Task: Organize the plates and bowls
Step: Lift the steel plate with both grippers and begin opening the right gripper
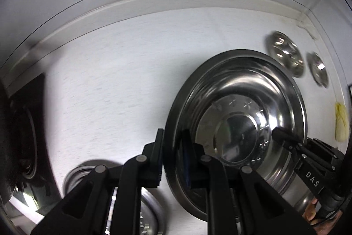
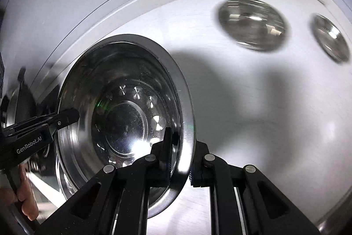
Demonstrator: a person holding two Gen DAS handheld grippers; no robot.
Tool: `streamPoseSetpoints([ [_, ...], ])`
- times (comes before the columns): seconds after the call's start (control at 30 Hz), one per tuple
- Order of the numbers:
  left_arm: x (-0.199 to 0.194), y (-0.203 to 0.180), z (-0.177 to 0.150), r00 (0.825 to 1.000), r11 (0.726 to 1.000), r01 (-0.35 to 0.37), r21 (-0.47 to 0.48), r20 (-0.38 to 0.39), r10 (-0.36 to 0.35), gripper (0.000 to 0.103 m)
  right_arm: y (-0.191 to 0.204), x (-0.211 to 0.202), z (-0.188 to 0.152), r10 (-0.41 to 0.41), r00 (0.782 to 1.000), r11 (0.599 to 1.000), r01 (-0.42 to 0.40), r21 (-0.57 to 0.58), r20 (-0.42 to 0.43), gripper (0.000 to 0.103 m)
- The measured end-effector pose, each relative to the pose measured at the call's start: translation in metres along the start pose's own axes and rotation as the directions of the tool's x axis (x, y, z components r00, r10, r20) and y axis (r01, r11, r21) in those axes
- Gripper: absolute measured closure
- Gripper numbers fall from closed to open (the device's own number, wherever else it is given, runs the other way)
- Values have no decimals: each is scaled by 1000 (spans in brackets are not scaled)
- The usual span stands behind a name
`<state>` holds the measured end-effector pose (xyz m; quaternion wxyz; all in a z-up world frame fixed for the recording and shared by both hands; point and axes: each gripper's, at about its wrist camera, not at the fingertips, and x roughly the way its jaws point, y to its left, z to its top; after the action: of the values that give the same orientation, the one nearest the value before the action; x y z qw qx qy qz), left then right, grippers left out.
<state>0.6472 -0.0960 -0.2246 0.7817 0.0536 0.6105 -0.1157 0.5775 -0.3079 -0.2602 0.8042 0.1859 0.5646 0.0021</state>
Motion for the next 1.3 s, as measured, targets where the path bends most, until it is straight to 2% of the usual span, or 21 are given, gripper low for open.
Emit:
streamPoseSetpoints([
  [0.17,13,36,0,1000,997,-23,-68,-16,21,87,47,25,11,4,999,997,-7,-76,-32,92],
  [0.33,28,51,3,999,996,-31,-81,-36,28,87,63,41,17,-14,999,995,9,-96,-52,92],
  [0.5,37,63,2,998,996,-40,-78,-51,36,86,67,58,20,-37,997,995,30,-98,-73,92],
  [0.9,62,57,2,996,997,-46,-68,-85,40,85,66,86,27,-59,993,995,51,-84,-97,92],
  [1.13,62,51,3,996,995,-54,-85,-79,47,85,67,91,25,-71,994,995,64,-78,-88,91],
  [1.17,60,51,3,996,995,-55,-88,-75,49,85,68,90,25,-79,994,994,72,-82,-80,87],
  [1.23,55,53,3,997,994,-48,-99,-65,41,84,67,84,26,-92,994,992,87,-87,-56,61],
  [1.27,52,53,3,998,994,-39,-105,-60,33,84,66,80,26,-92,995,992,88,-86,-44,42],
  [1.3,48,54,4,998,994,-30,-109,-58,24,84,65,76,27,-89,995,993,86,-85,-33,37],
])
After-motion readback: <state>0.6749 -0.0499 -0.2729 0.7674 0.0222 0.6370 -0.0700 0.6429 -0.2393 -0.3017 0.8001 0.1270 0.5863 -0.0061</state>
